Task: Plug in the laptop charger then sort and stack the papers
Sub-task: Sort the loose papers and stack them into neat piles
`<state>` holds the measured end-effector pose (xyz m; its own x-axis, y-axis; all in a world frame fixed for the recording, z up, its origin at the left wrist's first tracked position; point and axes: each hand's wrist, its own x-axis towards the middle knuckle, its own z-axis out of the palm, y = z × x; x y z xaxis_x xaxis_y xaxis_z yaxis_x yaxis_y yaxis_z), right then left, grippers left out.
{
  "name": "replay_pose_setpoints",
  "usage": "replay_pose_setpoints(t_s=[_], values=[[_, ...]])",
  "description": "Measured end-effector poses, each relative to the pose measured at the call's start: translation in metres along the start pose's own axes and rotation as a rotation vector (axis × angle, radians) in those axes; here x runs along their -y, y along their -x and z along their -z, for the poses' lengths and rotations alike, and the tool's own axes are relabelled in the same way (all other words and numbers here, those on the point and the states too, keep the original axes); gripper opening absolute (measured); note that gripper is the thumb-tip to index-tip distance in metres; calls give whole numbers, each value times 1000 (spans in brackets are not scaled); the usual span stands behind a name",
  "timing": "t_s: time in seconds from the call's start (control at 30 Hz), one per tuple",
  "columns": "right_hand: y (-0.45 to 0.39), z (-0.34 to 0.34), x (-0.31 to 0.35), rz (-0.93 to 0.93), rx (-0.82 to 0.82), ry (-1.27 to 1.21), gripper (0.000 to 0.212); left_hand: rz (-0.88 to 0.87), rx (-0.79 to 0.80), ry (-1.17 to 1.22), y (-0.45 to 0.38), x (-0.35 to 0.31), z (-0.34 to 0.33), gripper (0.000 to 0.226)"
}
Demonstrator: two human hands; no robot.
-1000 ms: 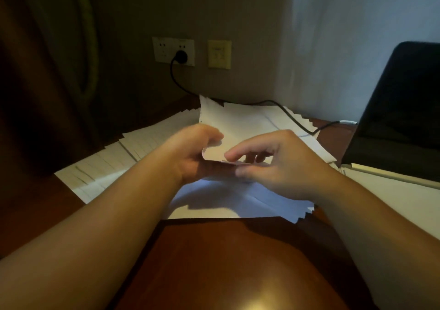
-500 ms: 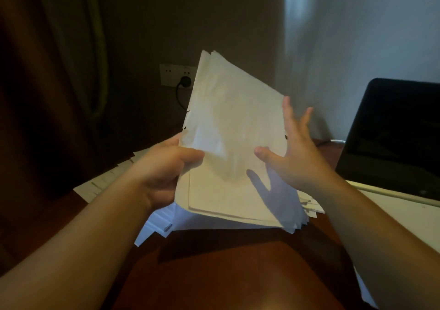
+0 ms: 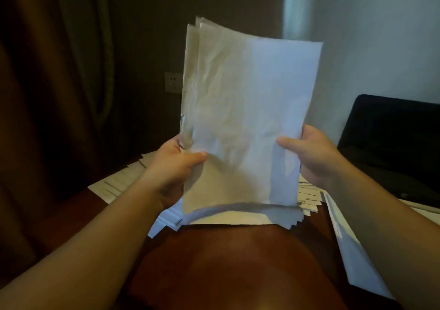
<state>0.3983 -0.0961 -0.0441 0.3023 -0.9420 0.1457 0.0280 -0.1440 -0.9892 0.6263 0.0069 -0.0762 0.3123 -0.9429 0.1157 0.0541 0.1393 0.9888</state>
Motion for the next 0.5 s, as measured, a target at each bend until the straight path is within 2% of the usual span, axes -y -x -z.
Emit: replay_pose_setpoints(t_s=[0.2,0.37,0.5], values=[[18,-5,8,29,-11,6,28,-111,-239,-48,11,-14,-10,40],[42,-11,15,74,-89,10,29,-159,-260,-114,25,-26,-17,40],[76,-4,21,116,-98,-39,31,-197,-247,-146,35,-32,-21,30]])
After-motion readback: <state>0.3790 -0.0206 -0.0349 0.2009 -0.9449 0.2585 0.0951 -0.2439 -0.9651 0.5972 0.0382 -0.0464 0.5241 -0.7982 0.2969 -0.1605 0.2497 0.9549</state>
